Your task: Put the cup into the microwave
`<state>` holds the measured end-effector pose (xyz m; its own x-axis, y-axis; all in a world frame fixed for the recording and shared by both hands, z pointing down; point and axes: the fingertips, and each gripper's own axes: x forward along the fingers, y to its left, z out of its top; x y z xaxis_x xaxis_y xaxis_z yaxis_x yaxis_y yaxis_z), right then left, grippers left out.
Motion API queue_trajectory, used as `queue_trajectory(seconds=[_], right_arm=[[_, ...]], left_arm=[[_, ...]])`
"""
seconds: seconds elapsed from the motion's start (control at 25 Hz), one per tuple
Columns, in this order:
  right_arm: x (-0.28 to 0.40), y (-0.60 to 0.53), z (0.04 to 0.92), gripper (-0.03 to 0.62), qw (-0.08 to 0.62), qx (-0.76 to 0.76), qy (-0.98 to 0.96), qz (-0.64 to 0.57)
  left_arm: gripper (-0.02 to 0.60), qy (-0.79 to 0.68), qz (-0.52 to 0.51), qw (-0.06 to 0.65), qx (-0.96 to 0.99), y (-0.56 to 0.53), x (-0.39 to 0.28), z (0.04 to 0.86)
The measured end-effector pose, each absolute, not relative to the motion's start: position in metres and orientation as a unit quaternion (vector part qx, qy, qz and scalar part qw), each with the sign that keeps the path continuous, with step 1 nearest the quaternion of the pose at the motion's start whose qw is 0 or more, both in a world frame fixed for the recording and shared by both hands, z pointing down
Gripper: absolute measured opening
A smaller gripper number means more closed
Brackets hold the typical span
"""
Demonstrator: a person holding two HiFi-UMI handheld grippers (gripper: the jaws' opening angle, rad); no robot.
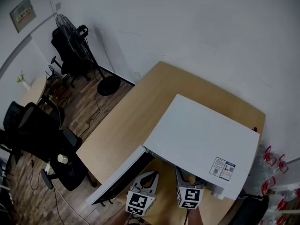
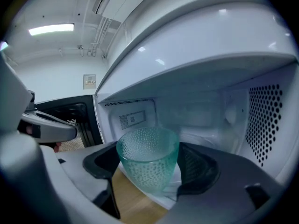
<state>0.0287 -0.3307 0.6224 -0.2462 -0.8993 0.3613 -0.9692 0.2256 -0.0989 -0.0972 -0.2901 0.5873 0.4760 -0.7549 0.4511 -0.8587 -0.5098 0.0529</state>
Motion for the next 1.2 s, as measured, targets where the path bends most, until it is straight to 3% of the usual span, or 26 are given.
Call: queue_trajectory(seconds=[1.2], right_arm=[[0.028,-0.334,0.611,0.387,0.092,0.607,-0.775,0.147]], left_arm=[[0.023,-0.481,0.196,0.137,0.843,-0.285,-0.104,0.586]])
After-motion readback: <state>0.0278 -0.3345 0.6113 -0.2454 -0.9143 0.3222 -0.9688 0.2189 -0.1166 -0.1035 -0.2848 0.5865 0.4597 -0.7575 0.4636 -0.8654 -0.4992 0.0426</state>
